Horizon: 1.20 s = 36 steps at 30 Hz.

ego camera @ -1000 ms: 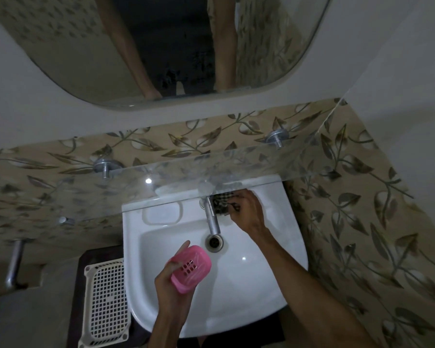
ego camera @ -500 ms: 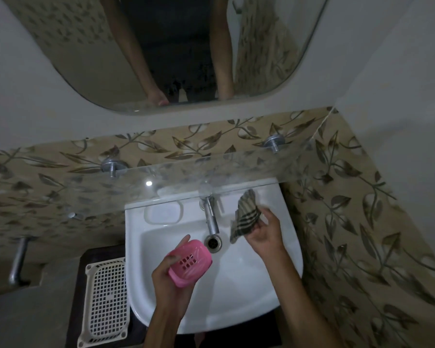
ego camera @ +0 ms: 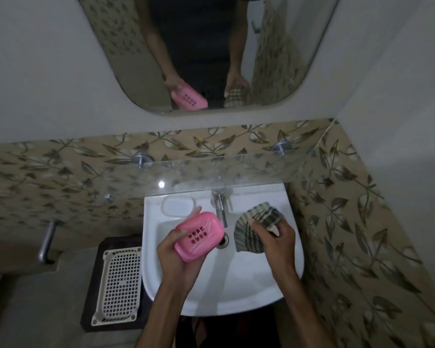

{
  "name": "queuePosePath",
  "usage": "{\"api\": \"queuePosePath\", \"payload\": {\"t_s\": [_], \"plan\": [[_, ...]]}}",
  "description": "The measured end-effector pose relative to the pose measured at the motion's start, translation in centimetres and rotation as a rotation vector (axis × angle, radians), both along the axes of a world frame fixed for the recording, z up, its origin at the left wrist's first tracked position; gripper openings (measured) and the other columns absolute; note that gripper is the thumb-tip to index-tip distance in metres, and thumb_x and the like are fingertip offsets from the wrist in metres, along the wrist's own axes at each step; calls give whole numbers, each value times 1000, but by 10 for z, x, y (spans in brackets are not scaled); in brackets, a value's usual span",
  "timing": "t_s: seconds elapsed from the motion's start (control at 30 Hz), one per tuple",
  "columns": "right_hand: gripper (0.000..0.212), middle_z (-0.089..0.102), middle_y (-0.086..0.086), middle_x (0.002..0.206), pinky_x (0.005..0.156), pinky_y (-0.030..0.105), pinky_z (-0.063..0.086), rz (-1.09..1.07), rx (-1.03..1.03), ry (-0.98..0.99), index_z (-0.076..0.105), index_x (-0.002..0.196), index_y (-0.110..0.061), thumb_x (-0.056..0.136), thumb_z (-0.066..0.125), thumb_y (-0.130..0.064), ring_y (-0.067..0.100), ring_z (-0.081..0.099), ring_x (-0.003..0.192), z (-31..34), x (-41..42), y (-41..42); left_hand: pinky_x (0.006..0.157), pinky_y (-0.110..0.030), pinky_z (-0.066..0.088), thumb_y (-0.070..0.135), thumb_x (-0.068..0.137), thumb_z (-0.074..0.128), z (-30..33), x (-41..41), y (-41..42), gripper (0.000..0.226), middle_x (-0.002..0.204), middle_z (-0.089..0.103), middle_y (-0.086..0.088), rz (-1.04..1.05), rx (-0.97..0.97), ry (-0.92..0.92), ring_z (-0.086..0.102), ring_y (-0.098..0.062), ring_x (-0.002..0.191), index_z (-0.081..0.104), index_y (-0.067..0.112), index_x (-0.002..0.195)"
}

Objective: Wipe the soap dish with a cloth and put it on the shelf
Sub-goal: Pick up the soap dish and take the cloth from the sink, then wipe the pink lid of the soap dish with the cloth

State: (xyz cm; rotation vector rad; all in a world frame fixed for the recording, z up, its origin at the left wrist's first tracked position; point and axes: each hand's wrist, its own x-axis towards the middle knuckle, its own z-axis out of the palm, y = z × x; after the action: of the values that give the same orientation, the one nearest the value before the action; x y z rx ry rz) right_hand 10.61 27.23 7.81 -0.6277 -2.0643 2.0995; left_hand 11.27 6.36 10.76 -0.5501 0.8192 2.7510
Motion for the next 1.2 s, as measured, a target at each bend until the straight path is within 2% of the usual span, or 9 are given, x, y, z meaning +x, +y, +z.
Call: {"api": "queuePosePath", "payload": {"t_s": [0.1, 0.2, 0.33, 0.4, 0.5, 0.67, 0.8, 1.0, 1.2], "plan": [[64, 65, -11, 140, 93, 16, 55, 143, 21, 186, 59, 143, -25, 86, 80, -7, 2, 61, 127, 21, 3, -2, 104, -61, 40, 22, 62, 78, 31, -3, 11, 64, 143, 60, -27, -43, 9, 25, 61, -40, 121, 74, 5, 124], [56, 67, 0, 140, 102, 35, 57, 205, -97, 336, 64, 140, -15, 85, 75, -16, 20, 61, 133, 41, 0, -10, 113, -60, 25, 24, 57, 81, 52, -5, 19, 90, 151, 50, -32, -79, -12, 34, 50, -45, 131, 59, -2, 141], [26, 77, 18, 106, 91, 58, 59, 48, -240, 361, 75, 107, -9, 84, 72, -22, 40, 73, 101, 74, -11, -29, 123, -68, 16, 22, 66, 77, 65, -5, 16, 81, 154, 51, -24, -71, 53, 133, 36, -49, 148, 57, -4, 140], [19, 76, 16, 91, 83, 53, 60, 8, -307, 338, 72, 99, -13, 86, 72, -26, 37, 72, 83, 89, -20, -34, 123, -67, 20, 22, 69, 75, 72, -6, 9, 77, 154, 51, -25, -57, 40, 173, 41, -47, 146, 58, -3, 139], [6, 72, 11, 81, 71, 42, 61, 68, -398, 326, 71, 96, -17, 92, 73, -22, 26, 68, 70, 103, -23, -40, 122, -62, 23, 26, 68, 78, 86, -9, -4, 92, 155, 45, -31, -23, -14, 188, 37, -48, 148, 46, -3, 150], [10, 70, -1, 70, 55, 25, 56, 236, 118, 360, 73, 94, -22, 96, 72, -12, 8, 64, 59, 102, -12, -55, 121, -65, 24, 26, 68, 77, 94, -16, -17, 88, 151, 49, -32, 10, -94, 247, 35, -49, 148, 51, 1, 148], [22, 73, -6, 91, 70, 27, 59, 357, 566, 422, 76, 115, -17, 95, 72, -8, 8, 68, 81, 101, -6, -68, 121, -68, 21, 17, 72, 65, 92, -18, -20, 81, 153, 48, -30, -10, -183, 308, 35, -52, 147, 50, 4, 150], [26, 60, -2, 81, 61, 34, 52, 398, 741, 371, 78, 112, -27, 101, 59, -40, 11, 57, 72, 112, -7, -69, 108, -45, 47, 8, 73, 51, 95, -16, -20, 79, 159, 43, -25, -78, -170, 393, 44, -42, 136, 46, 2, 151], [16, 72, -3, 92, 68, 32, 58, 254, 835, 359, 77, 105, -22, 89, 76, -25, 11, 66, 77, 118, -7, -72, 123, -58, 16, 2, 69, 43, 92, -18, -20, 86, 164, 35, -24, -199, -159, 491, 22, -51, 152, 37, 0, 155]]}}
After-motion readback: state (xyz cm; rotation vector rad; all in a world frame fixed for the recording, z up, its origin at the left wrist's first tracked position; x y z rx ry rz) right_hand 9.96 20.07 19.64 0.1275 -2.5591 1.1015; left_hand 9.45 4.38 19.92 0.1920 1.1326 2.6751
